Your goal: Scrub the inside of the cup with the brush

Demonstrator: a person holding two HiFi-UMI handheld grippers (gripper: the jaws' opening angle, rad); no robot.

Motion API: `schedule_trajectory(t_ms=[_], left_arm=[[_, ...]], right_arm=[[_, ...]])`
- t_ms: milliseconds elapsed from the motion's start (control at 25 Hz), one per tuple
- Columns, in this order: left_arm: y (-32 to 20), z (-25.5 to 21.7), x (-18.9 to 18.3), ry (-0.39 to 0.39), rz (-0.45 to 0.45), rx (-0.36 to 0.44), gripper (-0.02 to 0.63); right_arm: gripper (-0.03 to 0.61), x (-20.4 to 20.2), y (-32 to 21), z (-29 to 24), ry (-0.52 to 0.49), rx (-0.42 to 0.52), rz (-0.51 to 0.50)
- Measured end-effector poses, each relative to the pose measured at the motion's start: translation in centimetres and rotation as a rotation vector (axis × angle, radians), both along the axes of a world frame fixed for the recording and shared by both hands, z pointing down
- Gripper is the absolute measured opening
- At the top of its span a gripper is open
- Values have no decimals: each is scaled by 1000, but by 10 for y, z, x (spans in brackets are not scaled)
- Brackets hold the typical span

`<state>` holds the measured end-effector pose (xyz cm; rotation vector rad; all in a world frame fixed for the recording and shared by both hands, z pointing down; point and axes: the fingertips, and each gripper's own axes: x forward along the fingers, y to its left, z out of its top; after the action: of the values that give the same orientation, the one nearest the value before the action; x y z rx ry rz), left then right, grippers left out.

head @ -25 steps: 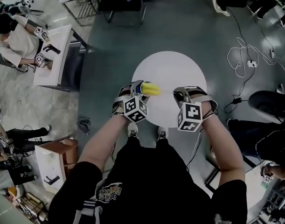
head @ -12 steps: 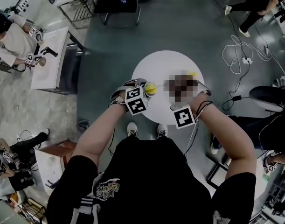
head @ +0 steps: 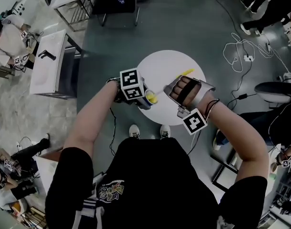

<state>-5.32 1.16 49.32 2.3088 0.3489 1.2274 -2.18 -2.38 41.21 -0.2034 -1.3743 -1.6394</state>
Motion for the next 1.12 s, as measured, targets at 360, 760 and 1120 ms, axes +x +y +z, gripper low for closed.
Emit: schedule_trajectory(t_ms=[360, 760, 1120], left_arm=[[-35, 3, 5, -107, 1, 330, 281], [-84, -9, -4, -306, 4, 1012, 276], [-102, -44, -4, -318, 83, 1514, 278]], right_arm=[[43, 10, -22, 8, -51, -134, 223], [43, 32, -33, 21, -204, -568, 793], [43, 23, -13, 13, -530, -1393, 1301]])
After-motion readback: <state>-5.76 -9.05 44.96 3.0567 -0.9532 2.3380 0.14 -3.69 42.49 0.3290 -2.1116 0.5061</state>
